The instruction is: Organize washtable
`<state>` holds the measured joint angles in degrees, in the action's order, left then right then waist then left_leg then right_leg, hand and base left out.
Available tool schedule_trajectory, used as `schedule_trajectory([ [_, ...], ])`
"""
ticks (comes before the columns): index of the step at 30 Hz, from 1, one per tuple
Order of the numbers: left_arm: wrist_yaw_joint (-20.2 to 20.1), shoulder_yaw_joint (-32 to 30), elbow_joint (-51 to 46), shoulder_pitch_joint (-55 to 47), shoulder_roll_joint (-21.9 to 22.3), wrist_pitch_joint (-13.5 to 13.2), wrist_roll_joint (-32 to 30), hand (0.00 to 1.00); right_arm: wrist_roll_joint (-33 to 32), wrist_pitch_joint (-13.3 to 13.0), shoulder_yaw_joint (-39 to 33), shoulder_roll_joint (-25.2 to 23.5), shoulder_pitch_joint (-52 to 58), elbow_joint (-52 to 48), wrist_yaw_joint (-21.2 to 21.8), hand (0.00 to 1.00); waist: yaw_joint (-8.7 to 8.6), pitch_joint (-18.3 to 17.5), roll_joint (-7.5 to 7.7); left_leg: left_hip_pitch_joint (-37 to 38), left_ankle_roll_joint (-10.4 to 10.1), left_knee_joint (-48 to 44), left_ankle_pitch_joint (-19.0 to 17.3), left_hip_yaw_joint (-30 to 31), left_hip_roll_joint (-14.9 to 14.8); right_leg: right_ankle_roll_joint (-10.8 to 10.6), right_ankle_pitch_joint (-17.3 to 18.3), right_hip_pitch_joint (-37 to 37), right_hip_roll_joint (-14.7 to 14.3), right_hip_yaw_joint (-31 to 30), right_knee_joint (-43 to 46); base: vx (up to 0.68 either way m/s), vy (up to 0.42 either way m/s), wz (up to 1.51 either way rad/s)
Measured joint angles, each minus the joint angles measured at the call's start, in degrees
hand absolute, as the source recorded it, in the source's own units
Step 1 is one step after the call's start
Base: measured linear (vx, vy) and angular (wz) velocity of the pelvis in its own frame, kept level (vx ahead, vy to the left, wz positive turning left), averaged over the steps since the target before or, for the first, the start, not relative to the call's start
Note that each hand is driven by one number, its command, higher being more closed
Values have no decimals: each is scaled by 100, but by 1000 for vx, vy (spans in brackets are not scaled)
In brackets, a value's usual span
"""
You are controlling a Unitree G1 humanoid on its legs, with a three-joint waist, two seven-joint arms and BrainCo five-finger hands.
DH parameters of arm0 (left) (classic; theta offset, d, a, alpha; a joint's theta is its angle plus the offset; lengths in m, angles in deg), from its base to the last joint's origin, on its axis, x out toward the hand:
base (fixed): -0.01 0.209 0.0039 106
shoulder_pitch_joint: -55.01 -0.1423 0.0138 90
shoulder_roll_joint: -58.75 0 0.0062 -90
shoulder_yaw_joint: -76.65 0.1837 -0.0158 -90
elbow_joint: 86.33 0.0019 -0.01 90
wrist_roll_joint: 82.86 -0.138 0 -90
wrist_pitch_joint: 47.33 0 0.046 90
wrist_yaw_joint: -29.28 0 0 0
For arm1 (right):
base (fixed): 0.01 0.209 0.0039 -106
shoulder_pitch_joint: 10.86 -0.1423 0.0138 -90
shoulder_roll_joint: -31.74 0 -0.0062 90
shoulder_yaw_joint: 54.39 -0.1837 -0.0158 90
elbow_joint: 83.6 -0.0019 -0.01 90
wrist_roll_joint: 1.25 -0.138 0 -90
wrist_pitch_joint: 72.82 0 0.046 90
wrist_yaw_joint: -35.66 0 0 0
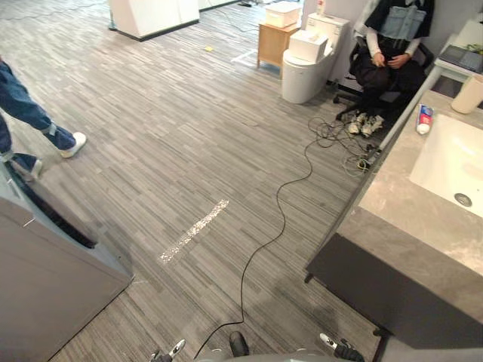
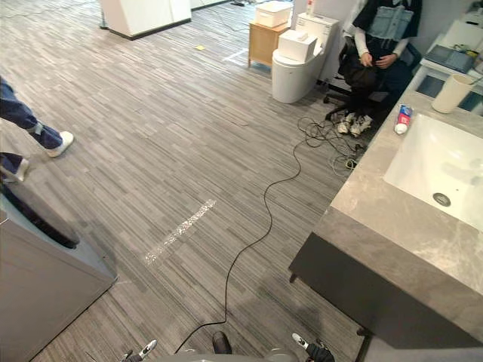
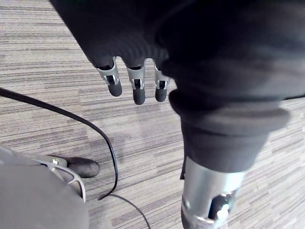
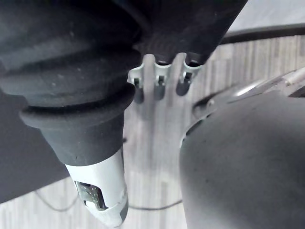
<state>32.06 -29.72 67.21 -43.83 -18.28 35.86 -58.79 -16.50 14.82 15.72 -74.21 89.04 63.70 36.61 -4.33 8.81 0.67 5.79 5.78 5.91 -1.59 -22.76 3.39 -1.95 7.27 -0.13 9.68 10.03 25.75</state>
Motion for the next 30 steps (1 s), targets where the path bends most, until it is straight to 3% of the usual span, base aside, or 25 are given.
schedule_trajectory([
  [3,-5,141,2,307,135,32,-2,0,-100,6,-54,28,84,-33,-2,0,-33,41,-102,-72,-27,-1,-18,272,-127,-64,411,-583,-314,302,409,121,12,31],
  [4,-11,184,3,389,142,62,-21,0,-129,-1,-88,37,70,-34,2,0,-98,68,-133,-77,-352,-18,-501,87,-204,-50,420,-861,-439,422,248,109,72,11],
  [5,-8,140,4,395,111,86,-24,0,-122,-15,-81,-14,64,-36,-3,0,-122,35,27,-6,-600,-180,-853,-312,-228,-62,416,-939,-387,487,-23,234,25,18],
  [6,21,-7,10,515,-18,98,-25,0,-147,-65,-178,-177,136,-102,-23,0,-158,265,111,-89,150,-1420,-1239,-787,-654,-182,297,-909,-176,753,-382,298,1,22],
  [7,70,20,0,535,37,104,-36,0,-185,-68,-305,-134,170,6,-52,0,-154,268,134,124,-449,-1354,-1136,-691,-668,-195,177,-1037,7,776,-554,325,-20,26],
  [8,75,71,-58,571,48,110,-59,0,-173,-3,-265,-110,228,45,-75,0,-125,251,121,237,-568,-1161,-1146,-683,-575,-86,80,-1113,27,792,-687,285,17,26],
  [9,89,107,-61,604,132,106,-83,0,-172,37,-261,-143,336,53,-74,0,-144,215,73,360,-559,-901,-1110,-584,-396,116,-99,-1291,15,811,-881,315,3,45],
  [11,95,116,-52,606,213,128,-97,0,-149,53,-268,-83,359,93,-81,0,-331,166,23,482,-549,-690,-1104,-380,-239,284,-246,-1534,-74,613,-842,399,-43,72],
  [12,95,125,-65,599,275,133,-111,0,-112,84,-338,-76,359,140,-69,0,-453,126,-45,568,-699,-653,-1202,-231,-250,330,-279,-1626,-221,570,-664,395,-77,67],
  [14,105,109,-115,486,315,150,-109,0,-23,132,-382,-15,368,158,-71,0,-435,24,-176,660,-1090,-1057,-1422,-240,-458,466,-359,-1579,-604,636,-642,458,-114,33],
  [15,107,100,-235,362,221,146,-106,0,34,143,-357,-36,383,210,-87,0,-422,-151,6,496,-1112,-1746,-1438,-299,-492,697,-743,-1439,-785,630,-1055,554,-168,-1],
  [16,113,104,-238,364,272,150,-107,0,69,150,-344,17,358,259,-66,0,-424,-181,-71,387,-1182,-2196,-1499,-269,-637,636,-735,-1274,-809,631,-1120,670,-167,-21],
  [17,105,106,-269,366,335,151,-102,0,94,134,-192,148,283,235,-69,0,-409,-252,-137,14,-1302,-3296,-1414,-294,-974,670,-735,-1034,-944,537,-1346,553,-97,-58],
  [18,127,99,-333,367,392,138,-12,0,159,102,-112,216,81,211,-85,0,-383,-227,-239,-350,-1334,-4465,-1045,-386,-1288,670,-709,-803,-1067,322,-1598,548,-68,-82],
  [19,142,80,-343,395,398,131,20,0,188,88,-39,234,-18,203,-84,0,-341,-204,-275,-510,-1315,-4923,-962,-459,-1479,670,-711,-674,-1097,169,-1717,506,-37,-110],
  [20,192,46,-346,479,526,125,65,0,195,33,5,274,-178,206,-98,0,-263,-165,-308,-620,-1250,-5404,-1056,-712,-1670,671,-712,-386,-1099,-109,-1901,457,30,-100],
  [23,246,52,-558,504,592,69,215,0,187,5,21,202,-515,257,-173,0,-152,-81,-172,-754,-911,-5255,-1465,-1069,-1735,700,-640,254,-797,-873,-2212,431,157,-98],
  [26,263,57,-694,510,577,4,341,0,187,4,43,195,-632,323,-195,0,-115,-41,-164,-1516,-881,-4460,-1567,-413,-1778,299,-232,524,-464,-1228,-2221,274,252,-52],
  [28,262,53,-705,510,505,-6,487,0,193,-6,22,245,-567,429,-205,0,-130,-28,-150,-1854,-1329,-2757,-1239,537,-1757,-106,148,722,-152,-1388,-2142,327,433,-37],
  [29,263,43,-720,509,502,-9,527,0,197,0,22,268,-528,437,-209,0,-133,-22,-159,-1868,-1440,-2319,-1140,712,-1768,-206,271,786,-77,-1460,-2105,322,470,-50],
  [30,263,30,-728,494,520,-16,586,0,202,-5,29,285,-422,430,-213,0,-122,-11,-172,-1850,-1623,-2001,-621,793,-1852,-400,467,871,79,-1605,-2070,387,501,-50],
])
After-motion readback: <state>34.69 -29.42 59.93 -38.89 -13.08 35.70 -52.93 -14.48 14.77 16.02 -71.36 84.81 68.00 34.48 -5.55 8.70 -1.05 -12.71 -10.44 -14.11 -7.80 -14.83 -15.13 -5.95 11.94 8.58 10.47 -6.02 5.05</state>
